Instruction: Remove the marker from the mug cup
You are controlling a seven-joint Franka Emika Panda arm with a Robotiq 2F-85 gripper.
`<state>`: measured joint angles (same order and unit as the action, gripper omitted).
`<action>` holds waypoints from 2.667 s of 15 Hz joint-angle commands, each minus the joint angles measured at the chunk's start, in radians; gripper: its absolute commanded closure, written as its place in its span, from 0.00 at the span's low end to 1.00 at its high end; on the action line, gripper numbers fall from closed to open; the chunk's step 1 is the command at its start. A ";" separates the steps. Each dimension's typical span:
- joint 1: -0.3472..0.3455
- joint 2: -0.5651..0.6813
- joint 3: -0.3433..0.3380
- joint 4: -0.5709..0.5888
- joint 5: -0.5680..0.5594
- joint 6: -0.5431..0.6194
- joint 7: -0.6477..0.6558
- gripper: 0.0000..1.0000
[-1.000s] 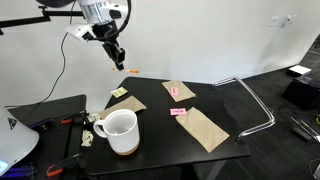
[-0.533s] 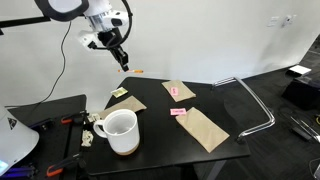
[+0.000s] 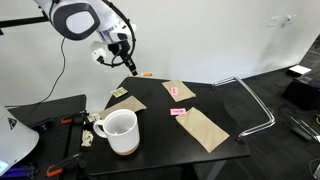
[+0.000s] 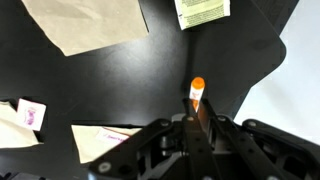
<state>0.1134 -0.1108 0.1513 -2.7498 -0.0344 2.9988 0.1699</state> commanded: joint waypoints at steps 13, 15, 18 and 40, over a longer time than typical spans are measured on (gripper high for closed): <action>-0.069 0.189 -0.012 0.151 -0.496 0.025 0.507 0.97; -0.062 0.211 -0.020 0.169 -0.543 0.021 0.556 0.97; -0.051 0.252 -0.028 0.194 -0.593 0.019 0.610 0.97; 0.029 -0.246 0.077 0.072 -0.012 -0.508 0.277 0.00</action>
<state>0.1294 -0.2293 0.2419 -2.6564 -0.0989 2.6003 0.5029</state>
